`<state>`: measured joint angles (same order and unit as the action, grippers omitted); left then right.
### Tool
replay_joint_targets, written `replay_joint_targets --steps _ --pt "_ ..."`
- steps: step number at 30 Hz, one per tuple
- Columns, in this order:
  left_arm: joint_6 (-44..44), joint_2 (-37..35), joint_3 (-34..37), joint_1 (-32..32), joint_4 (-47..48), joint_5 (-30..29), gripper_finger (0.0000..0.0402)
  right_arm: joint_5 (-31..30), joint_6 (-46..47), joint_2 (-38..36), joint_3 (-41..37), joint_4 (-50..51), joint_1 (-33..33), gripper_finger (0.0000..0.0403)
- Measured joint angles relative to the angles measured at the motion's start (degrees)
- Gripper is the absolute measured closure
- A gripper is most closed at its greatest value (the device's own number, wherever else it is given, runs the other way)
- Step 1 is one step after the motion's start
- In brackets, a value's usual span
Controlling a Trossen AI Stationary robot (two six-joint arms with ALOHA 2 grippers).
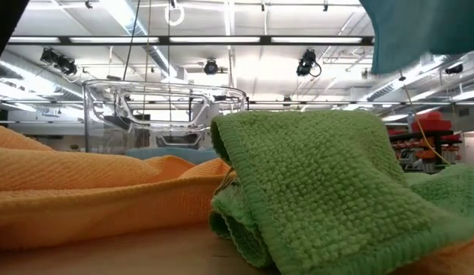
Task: Fold microfiber towels
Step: Fold the blue towel
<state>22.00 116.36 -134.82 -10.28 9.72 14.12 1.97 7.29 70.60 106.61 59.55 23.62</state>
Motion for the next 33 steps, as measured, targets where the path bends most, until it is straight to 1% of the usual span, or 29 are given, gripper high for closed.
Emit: replay_joint_targets --steps 4,10,13,17,21,24,26,28,33 --pt "-0.3 0.0 0.0 -0.3 -0.2 -0.1 0.0380 0.5 -0.7 1.3 0.0 -0.1 0.0 0.0233" --pt "-0.4 0.0 0.0 -0.6 -0.1 0.0 0.0394 2.3 -0.7 2.2 0.0 -0.2 0.0 0.0233" --pt "-0.6 0.0 0.0 -0.6 0.0 -0.1 0.0385 4.4 0.8 2.0 0.0 -0.2 0.0 0.0233" --pt "-0.3 0.0 0.0 -0.8 0.0 -0.1 0.0378 5.5 2.4 1.8 0.0 -1.7 1.2 0.0233" --pt "-0.3 0.0 0.0 -0.9 -0.1 -0.1 0.0393 4.7 2.1 2.2 0.0 -2.8 2.6 0.0233" --pt "0.1 0.0 0.0 -0.8 -0.1 -0.4 0.0392 3.8 1.3 2.8 0.0 -2.8 2.9 0.0235" --pt "0.2 0.0 0.0 -0.8 0.0 -1.2 0.0384 3.6 0.8 3.3 0.0 -2.8 2.9 0.0245" --pt "0.3 0.0 0.0 -0.8 -0.1 -1.6 0.0379 3.0 0.0 3.7 0.0 -2.8 2.9 0.0263" --pt "0.3 0.0 0.0 -0.8 0.0 -1.6 0.0393 2.6 -1.3 3.7 -0.1 -2.7 2.8 0.0325"
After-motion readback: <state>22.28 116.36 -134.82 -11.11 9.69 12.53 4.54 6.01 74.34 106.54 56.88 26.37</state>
